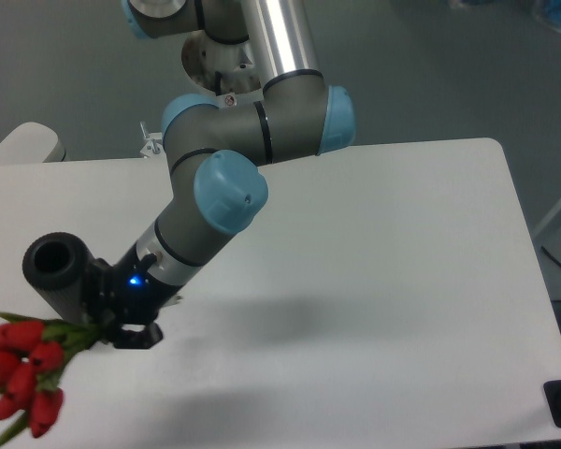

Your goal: Insert the flowers into the vase

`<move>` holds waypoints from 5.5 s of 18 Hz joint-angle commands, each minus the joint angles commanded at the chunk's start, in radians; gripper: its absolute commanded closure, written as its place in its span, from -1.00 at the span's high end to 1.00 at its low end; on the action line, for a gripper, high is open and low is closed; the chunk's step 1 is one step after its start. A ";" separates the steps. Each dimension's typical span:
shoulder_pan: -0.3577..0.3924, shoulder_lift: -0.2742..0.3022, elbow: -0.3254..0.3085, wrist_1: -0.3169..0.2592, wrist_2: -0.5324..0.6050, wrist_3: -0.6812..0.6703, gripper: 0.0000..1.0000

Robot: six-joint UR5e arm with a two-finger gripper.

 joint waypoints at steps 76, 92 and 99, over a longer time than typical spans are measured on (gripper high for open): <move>0.130 0.084 -0.486 0.221 -0.227 0.310 1.00; 0.304 0.031 -0.282 0.215 0.065 0.284 1.00; 0.310 -0.024 -0.170 0.203 0.467 0.296 1.00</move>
